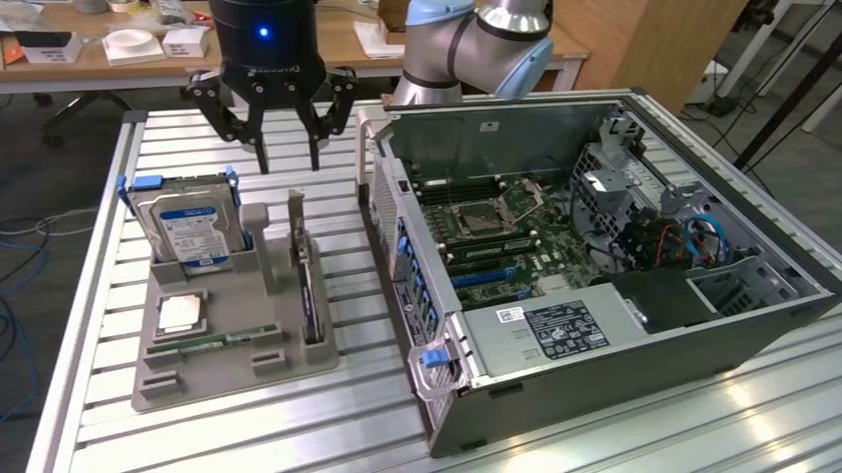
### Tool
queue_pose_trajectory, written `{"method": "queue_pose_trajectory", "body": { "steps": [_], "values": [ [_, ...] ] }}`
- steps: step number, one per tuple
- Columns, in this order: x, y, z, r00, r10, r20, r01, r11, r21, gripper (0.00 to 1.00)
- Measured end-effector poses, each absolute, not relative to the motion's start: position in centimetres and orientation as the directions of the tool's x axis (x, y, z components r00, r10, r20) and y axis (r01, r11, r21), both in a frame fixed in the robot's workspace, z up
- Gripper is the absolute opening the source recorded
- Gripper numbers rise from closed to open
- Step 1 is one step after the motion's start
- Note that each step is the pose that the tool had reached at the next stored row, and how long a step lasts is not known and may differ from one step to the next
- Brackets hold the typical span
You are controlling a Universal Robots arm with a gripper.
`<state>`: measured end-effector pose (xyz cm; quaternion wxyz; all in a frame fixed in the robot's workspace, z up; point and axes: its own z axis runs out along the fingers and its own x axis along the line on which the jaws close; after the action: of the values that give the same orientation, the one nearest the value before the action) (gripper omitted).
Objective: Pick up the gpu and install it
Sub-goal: 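Pick up the gpu and move the gpu toward the slot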
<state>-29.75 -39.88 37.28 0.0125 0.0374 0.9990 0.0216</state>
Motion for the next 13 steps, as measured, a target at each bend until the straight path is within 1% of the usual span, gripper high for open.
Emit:
{"method": "queue_pose_trajectory", "body": {
  "steps": [13],
  "values": [
    [-29.75, -39.88, 36.81, -0.997, 0.075, -0.023, 0.074, 0.996, 0.044, 0.55]
  ]
}}
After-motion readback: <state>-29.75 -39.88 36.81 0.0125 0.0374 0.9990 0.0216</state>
